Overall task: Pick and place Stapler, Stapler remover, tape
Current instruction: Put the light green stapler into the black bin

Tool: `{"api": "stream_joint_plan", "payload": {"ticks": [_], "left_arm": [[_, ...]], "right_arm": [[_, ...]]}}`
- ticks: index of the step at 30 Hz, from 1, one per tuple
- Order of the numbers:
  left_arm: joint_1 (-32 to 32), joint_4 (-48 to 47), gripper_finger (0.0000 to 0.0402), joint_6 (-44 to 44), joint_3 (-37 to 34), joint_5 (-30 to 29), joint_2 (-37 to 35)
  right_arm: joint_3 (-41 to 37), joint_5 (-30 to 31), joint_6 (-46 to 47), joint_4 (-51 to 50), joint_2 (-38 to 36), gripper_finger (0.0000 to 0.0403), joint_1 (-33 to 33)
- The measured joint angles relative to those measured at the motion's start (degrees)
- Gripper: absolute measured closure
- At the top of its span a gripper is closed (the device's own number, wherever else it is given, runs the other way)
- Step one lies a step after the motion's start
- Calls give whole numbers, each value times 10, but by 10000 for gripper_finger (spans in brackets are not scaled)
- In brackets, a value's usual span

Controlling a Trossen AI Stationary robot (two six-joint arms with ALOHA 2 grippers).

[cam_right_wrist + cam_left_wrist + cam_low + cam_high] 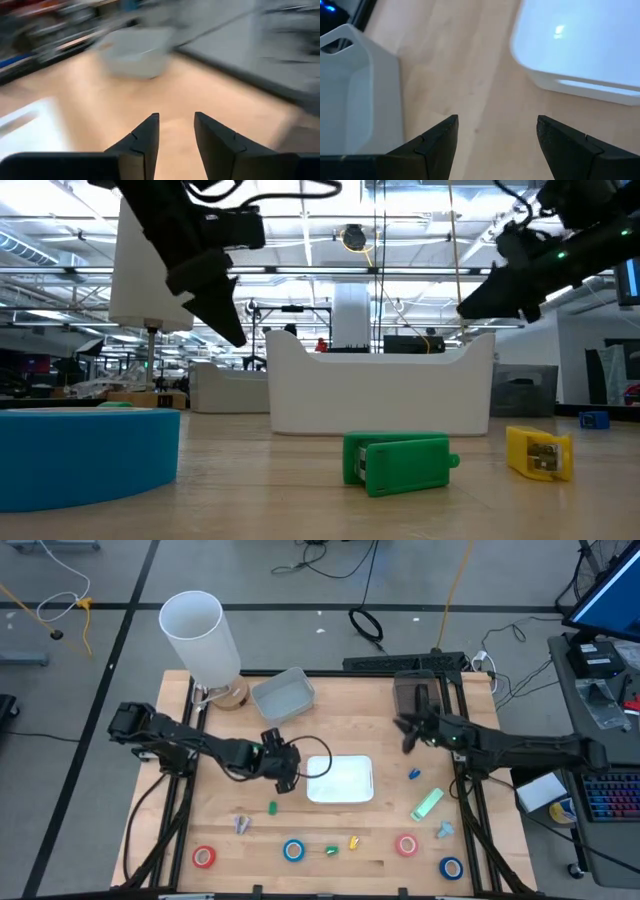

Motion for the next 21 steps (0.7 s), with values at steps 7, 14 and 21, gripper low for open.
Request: {"api": "stream_joint_plan", "payload": {"ticks": [7, 14, 21], "left_arm": [[-59, 10, 133, -45, 0, 0, 0], [-101, 40, 133, -76, 0, -1, 0], [-116, 69, 133, -77, 0, -1, 0]], "right_arm": [[0, -247, -26, -71, -54, 308, 16], [0, -447, -26, -97, -60, 322, 41], [0, -537, -58, -58, -59, 340, 95]]}}
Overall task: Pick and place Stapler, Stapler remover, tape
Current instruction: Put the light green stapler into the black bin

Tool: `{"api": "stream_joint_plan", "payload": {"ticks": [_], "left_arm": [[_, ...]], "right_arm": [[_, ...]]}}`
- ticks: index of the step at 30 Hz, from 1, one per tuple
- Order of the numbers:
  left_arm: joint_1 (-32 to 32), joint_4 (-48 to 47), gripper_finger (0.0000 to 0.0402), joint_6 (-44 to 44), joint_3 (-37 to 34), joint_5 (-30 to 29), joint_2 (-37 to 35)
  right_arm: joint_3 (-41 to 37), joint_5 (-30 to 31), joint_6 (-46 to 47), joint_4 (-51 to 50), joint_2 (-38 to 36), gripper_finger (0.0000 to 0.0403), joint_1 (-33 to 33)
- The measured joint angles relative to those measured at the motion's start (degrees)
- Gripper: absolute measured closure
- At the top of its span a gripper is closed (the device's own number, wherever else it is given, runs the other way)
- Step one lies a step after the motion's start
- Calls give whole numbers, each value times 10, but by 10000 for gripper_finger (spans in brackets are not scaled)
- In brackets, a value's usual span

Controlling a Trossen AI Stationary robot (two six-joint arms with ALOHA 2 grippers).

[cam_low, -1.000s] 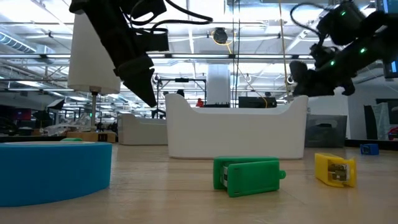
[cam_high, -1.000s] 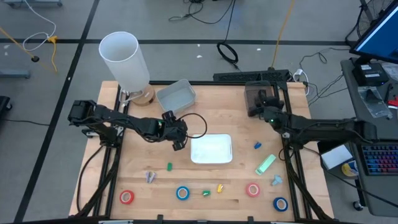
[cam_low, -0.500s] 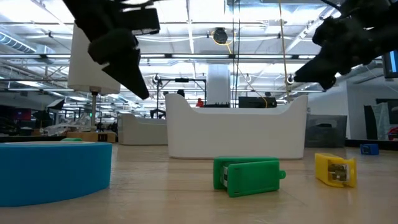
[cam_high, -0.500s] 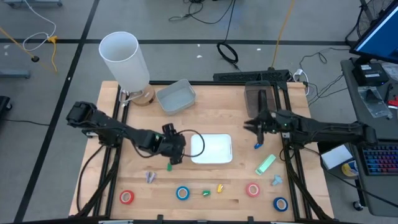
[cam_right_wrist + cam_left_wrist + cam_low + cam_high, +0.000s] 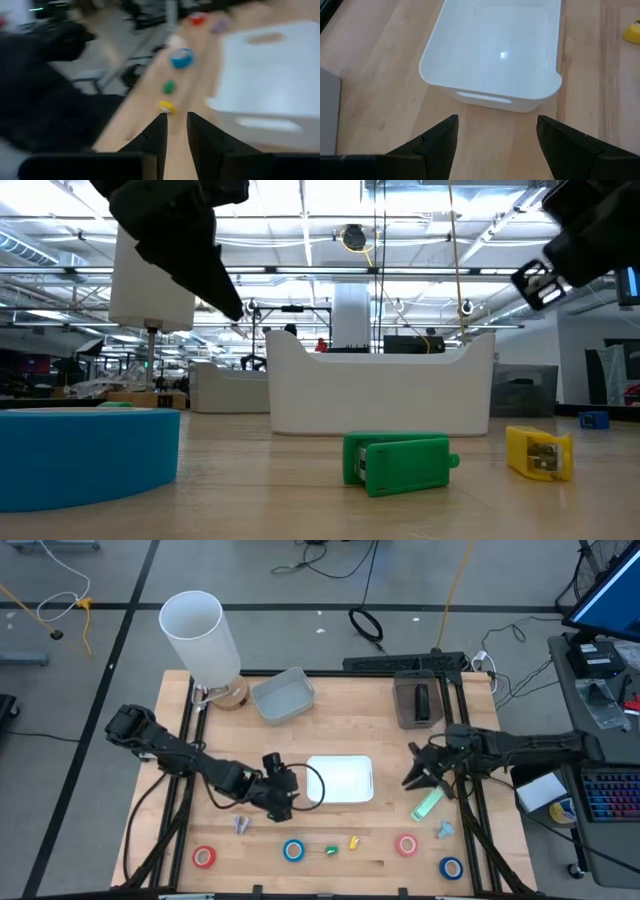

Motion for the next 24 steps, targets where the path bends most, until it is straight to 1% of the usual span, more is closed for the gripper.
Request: {"api": "stream_joint_plan", "payload": {"ticks": [3, 7, 13, 18, 24], "left_arm": [[0, -1, 133, 0, 0, 0, 0], [0, -1, 133, -3, 0, 0, 0], [2, 0, 133, -28, 0, -1, 0], [3, 0, 133, -49, 0, -1, 0], [3, 0, 133, -54, 0, -1, 0]], "right_arm": [[0, -33, -15, 33, 1, 346, 30], [0, -30, -23, 52, 6, 356, 71], [0, 26, -17, 11, 32, 378, 123], [15, 70, -20, -62, 66, 399, 167], [77, 176, -39, -193, 115, 402, 226]]}}
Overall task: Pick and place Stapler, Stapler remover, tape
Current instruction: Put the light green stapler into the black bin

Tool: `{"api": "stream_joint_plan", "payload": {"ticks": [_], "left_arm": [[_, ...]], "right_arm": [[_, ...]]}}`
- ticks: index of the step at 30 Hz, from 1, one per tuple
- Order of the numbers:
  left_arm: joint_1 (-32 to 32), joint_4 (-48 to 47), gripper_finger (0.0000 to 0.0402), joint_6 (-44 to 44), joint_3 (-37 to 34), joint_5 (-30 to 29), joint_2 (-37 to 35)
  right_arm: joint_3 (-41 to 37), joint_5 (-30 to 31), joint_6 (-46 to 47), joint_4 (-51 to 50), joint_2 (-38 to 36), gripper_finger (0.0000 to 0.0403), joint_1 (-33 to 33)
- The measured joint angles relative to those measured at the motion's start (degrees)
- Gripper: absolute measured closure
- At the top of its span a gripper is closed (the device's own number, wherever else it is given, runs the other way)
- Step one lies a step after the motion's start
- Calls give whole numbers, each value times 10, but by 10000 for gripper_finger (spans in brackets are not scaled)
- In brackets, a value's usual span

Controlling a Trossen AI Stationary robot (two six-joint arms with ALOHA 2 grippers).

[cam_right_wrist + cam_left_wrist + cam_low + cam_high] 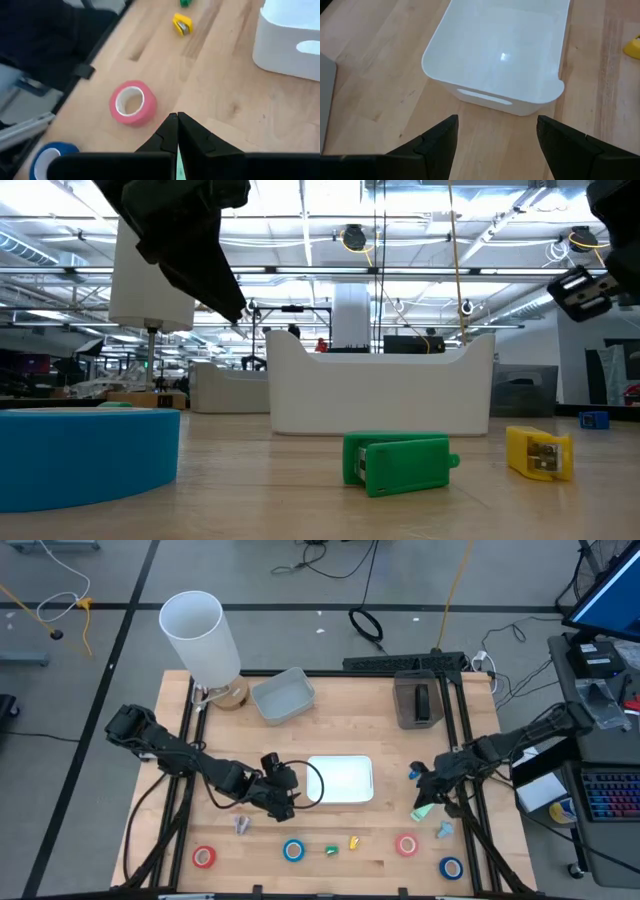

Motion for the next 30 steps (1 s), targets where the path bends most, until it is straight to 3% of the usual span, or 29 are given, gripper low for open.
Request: {"api": "stream_joint_plan", "payload": {"ticks": [10, 18, 24, 30], "left_arm": [[0, 0, 133, 3, 0, 0, 0], [-1, 14, 133, 26, 0, -17, 0], [-15, 50, 133, 50, 0, -66, 0], [-33, 70, 133, 83, 0, -70, -11]], "right_arm": [[80, 72, 24, -88, 110, 402, 65], [222, 165, 45, -357, 220, 402, 101], [241, 164, 44, -382, 259, 403, 113], [241, 164, 73, -406, 267, 398, 113]]}}
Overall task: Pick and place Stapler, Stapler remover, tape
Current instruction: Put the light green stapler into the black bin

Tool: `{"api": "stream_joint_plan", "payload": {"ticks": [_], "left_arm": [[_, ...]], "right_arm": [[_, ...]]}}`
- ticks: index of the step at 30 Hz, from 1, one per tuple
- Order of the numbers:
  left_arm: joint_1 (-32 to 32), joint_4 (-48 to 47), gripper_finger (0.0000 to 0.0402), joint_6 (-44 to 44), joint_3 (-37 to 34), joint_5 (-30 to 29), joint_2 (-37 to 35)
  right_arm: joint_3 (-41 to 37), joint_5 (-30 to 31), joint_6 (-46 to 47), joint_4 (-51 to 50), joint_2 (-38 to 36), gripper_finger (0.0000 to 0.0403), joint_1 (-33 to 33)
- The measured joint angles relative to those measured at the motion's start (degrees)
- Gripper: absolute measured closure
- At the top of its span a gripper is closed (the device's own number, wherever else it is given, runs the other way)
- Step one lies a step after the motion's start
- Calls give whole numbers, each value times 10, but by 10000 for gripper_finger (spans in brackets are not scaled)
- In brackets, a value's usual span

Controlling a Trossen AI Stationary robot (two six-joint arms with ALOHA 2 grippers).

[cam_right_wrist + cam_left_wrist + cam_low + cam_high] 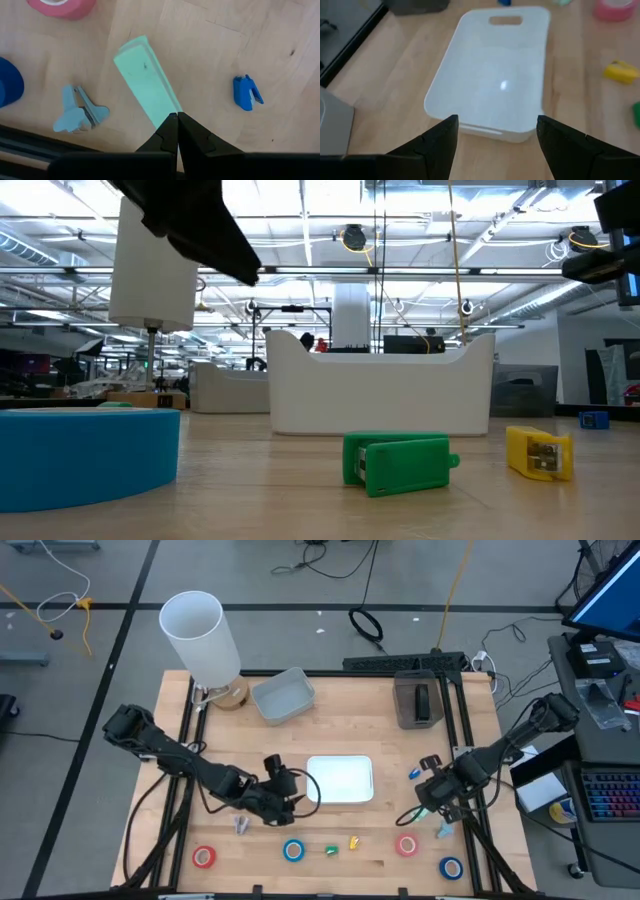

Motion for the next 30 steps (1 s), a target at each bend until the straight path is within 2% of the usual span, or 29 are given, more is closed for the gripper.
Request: {"api": "stream_joint_plan", "payload": {"ticks": [4, 6, 11, 16, 21, 25, 30], "left_arm": [[2, 12, 133, 21, -18, 3, -26], [9, 55, 133, 39, -44, 20, -47], [25, 161, 133, 96, -140, 75, -126], [27, 202, 133, 108, -235, 79, -211], [28, 214, 133, 107, -314, 76, -293], [27, 255, 133, 123, -374, 77, -357], [28, 334, 133, 154, -454, 113, -428]], "right_arm": [[0, 0, 3, -4, -1, 383, 0], [0, 0, 6, -4, -1, 370, 0], [0, -2, 18, -4, -1, 326, 0], [0, -31, 18, -5, -2, 276, -2], [0, -31, 34, -5, -2, 239, -2], [0, -31, 53, -6, -1, 221, -2], [0, -31, 80, -6, -1, 210, -2]]}}
